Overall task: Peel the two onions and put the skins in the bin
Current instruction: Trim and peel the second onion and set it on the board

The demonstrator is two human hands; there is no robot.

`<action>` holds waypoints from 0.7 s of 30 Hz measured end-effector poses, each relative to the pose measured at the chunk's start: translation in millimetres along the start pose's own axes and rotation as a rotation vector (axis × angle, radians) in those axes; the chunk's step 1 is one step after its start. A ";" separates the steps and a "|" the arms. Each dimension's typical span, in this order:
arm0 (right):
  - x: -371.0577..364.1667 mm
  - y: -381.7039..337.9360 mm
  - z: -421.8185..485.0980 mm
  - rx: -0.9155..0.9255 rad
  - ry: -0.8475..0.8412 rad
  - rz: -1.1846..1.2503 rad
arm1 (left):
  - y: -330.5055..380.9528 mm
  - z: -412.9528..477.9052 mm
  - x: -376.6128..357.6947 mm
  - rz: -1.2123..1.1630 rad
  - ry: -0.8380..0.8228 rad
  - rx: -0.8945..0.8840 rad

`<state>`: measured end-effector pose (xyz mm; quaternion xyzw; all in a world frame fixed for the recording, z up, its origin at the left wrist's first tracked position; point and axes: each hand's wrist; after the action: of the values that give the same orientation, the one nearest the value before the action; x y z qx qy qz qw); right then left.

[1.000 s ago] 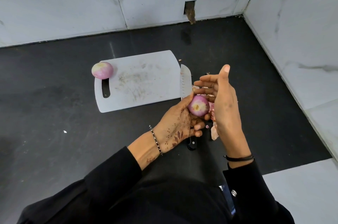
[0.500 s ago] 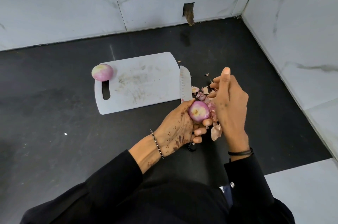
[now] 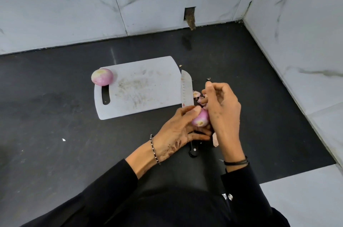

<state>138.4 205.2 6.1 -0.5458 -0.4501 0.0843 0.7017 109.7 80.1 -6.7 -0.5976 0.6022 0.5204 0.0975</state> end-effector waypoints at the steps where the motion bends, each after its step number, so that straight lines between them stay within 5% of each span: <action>1: 4.6 3.2 1.0 -0.017 0.006 0.005 | 0.9 -0.9 3.5 0.096 0.028 -0.068; 5: 17.6 8.4 1.1 0.000 -0.003 0.008 | 3.6 -5.5 11.8 0.467 0.028 -0.279; 21: -12.4 13.8 -0.1 0.020 -0.112 -0.118 | 7.5 -12.4 20.1 0.704 -0.004 -0.400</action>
<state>136.4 202.9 -12.2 -0.5059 -0.5191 0.0778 0.6845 104.4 56.6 -12.2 -0.3610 0.6567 0.6300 -0.2039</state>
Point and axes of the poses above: each hand's wrist, its own z-axis towards the middle knuckle, its own x-axis out of the back of the hand, y = z × x, and after that the axes turned 11 degrees about -z, right-handed
